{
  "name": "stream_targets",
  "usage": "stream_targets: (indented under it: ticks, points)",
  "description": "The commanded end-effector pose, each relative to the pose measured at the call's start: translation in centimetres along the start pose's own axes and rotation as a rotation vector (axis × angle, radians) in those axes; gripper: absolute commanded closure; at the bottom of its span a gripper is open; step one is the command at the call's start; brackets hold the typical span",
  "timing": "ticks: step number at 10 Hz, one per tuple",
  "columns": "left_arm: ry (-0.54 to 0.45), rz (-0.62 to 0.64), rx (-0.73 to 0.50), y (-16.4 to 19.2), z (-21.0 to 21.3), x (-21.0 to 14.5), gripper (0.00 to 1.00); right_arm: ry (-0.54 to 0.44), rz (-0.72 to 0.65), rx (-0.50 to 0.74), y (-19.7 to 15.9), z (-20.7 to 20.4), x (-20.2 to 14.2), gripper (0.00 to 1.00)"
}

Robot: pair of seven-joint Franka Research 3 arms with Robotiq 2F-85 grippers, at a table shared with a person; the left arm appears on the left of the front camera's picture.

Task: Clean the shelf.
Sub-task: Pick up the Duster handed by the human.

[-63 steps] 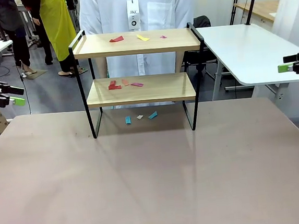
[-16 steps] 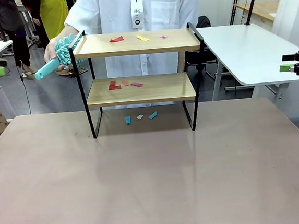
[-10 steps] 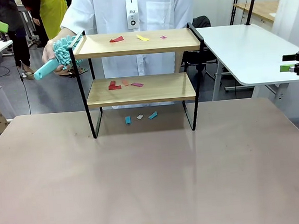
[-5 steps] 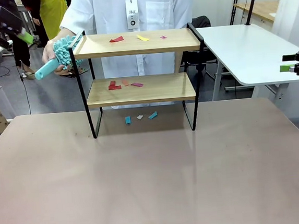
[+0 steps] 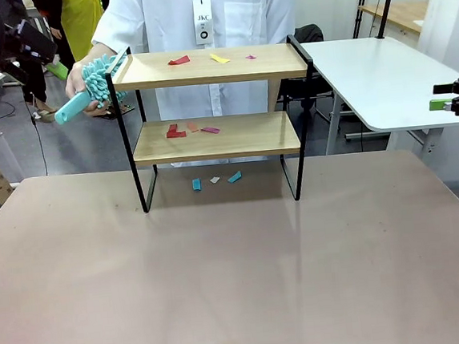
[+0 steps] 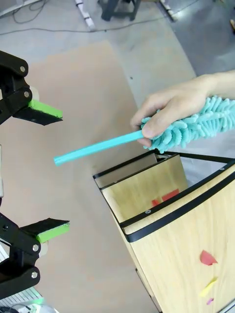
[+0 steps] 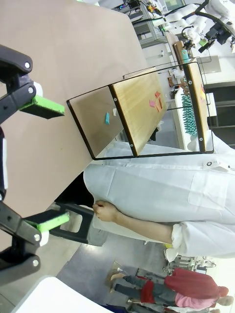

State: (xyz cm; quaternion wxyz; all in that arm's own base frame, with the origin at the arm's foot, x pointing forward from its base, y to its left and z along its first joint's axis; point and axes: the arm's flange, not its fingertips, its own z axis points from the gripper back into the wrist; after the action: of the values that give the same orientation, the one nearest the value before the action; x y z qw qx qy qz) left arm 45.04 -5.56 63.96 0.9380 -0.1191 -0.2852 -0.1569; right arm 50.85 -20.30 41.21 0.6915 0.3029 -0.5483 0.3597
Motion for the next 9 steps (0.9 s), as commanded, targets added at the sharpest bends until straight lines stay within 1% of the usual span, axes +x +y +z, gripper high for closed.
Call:
stream_targets:
  ticks: [1,2,6,9]
  points:
    - [-0.021,0.011,0.102,-0.6,-1.5,0.0,0.0,-0.003,0.004,-0.007,0.0,-0.2,0.3,0.0]
    - [-0.039,0.015,0.149,-1.0,-2.3,0.0,0.0,-0.003,0.004,-0.007,0.0,-0.2,0.3,0.0]
    - [0.007,0.015,0.211,-1.5,-5.4,0.4,0.0,-0.003,0.004,-0.007,0.0,-0.2,0.3,0.0]
    - [0.043,0.034,0.204,-1.5,-7.4,0.0,0.0,-0.003,0.004,-0.007,0.0,-0.2,0.3,0.0]
